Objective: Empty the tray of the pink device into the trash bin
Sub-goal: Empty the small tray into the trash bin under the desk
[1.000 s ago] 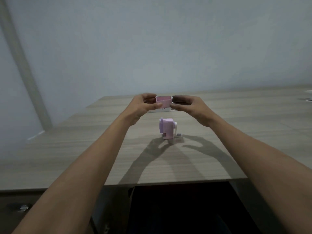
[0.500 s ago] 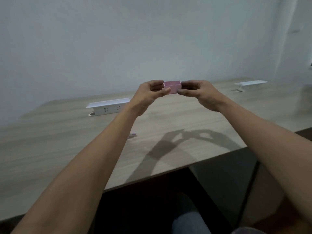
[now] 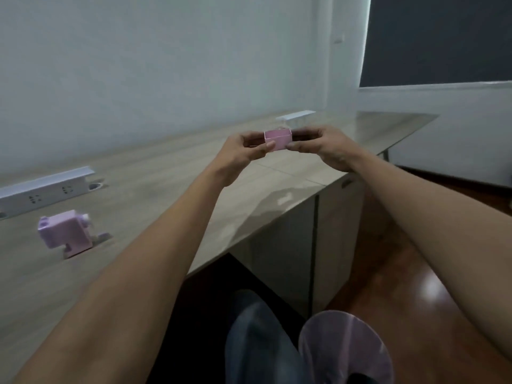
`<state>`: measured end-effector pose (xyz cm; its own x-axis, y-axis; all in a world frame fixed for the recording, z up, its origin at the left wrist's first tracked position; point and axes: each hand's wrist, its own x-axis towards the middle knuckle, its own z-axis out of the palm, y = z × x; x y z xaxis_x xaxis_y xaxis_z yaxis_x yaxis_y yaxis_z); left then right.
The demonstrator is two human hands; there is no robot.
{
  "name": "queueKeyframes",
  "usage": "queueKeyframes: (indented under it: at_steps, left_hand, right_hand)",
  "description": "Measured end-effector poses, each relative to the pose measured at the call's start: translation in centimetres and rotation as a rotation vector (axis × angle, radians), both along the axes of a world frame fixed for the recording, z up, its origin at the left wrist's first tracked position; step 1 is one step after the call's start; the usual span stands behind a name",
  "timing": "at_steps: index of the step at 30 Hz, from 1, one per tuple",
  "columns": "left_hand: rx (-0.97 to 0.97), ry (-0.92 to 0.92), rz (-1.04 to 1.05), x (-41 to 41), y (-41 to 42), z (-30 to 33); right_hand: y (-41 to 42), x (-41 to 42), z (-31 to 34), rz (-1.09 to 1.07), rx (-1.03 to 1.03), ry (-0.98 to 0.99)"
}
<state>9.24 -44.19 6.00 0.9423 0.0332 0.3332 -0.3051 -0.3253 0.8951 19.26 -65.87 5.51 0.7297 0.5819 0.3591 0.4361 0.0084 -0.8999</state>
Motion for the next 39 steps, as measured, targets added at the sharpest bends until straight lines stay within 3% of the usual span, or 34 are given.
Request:
queueKeyframes:
  at_steps: [11, 15, 21, 30, 39]
  left_hand:
    - [-0.071, 0.116, -0.171, 3.3, -9.0, -6.2]
    - [-0.089, 0.162, -0.199, 3.3, -11.8, -9.1]
    - [-0.026, 0.225, -0.23, 3.3, -14.6, -14.4]
    - [-0.052, 0.467, -0.21, 2.9, -17.7, -25.1]
    - [-0.213, 0.707, -0.153, 0.6, -17.2, -35.4]
  right_hand:
    - [-9.7, -1.6, -5.7, -0.227, -0.03, 0.209]
    - [-12.2, -2.0, -8.9, -0.252, 0.053, 0.347]
    - [-15.4, -2.9, -14.4, -0.243, -0.011, 0.477]
    - [-18.4, -3.4, -25.2, -0.283, -0.115, 0.684]
    - [-17.6, -5.3, -35.6, -0.271, -0.208, 0.844]
